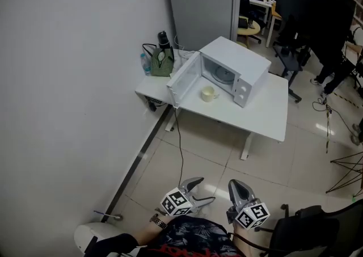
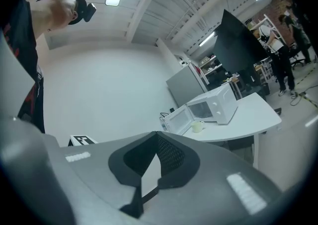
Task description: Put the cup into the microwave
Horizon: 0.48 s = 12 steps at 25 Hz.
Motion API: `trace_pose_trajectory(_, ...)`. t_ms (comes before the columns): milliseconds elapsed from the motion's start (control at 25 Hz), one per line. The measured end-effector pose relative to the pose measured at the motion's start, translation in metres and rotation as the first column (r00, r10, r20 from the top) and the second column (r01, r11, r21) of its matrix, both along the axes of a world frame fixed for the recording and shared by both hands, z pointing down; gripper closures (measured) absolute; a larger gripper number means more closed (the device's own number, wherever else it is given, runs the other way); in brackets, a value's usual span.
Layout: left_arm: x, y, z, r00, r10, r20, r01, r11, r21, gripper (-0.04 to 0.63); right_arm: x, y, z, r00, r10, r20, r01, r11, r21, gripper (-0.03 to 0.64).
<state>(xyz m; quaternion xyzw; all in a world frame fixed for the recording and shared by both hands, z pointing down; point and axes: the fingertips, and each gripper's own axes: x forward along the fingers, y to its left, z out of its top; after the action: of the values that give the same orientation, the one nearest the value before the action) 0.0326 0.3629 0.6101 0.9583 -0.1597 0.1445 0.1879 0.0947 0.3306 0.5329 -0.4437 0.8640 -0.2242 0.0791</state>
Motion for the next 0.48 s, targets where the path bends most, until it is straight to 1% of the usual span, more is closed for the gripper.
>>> trace_pose_trajectory(40, -0.001, -0.004, 0.003, 1.000, 0.000, -0.005, 0.000, 1.000, -0.012, 0.170, -0.003, -0.005, 0.002, 1.000, -0.007, -0.006, 0.007, 1.000, -0.009, 0.617)
trace_pose_trajectory(120, -0.001, -0.020, 0.005, 1.000, 0.006, -0.019, -0.006, 1.000, -0.012, 0.172, -0.010, -0.020, 0.006, 1.000, -0.012, -0.023, 0.011, 1.000, -0.026, 0.617)
trace_pose_trajectory(200, -0.005, -0.046, 0.001, 0.999, 0.000, -0.033, 0.001, 1.000, 0.021, 0.172, -0.017, -0.042, 0.007, 0.999, -0.003, -0.035, 0.002, 0.999, -0.036, 0.617)
trace_pose_trajectory(280, -0.013, -0.082, -0.010, 0.998, -0.021, -0.065, 0.025, 0.998, 0.065, 0.172, -0.028, -0.069, 0.001, 0.999, 0.003, -0.051, -0.004, 0.999, -0.035, 0.617)
trace_pose_trajectory(400, -0.030, -0.136, -0.028, 0.989, -0.044, -0.142, 0.058, 0.993, 0.099, 0.172, -0.053, -0.113, -0.021, 0.994, -0.024, -0.107, 0.025, 1.000, 0.010, 0.617)
trace_pose_trajectory(480, -0.046, -0.164, -0.031, 0.986, -0.039, -0.162, 0.056, 0.993, 0.106, 0.172, -0.072, -0.135, -0.033, 0.989, -0.038, -0.144, 0.045, 0.998, 0.051, 0.617)
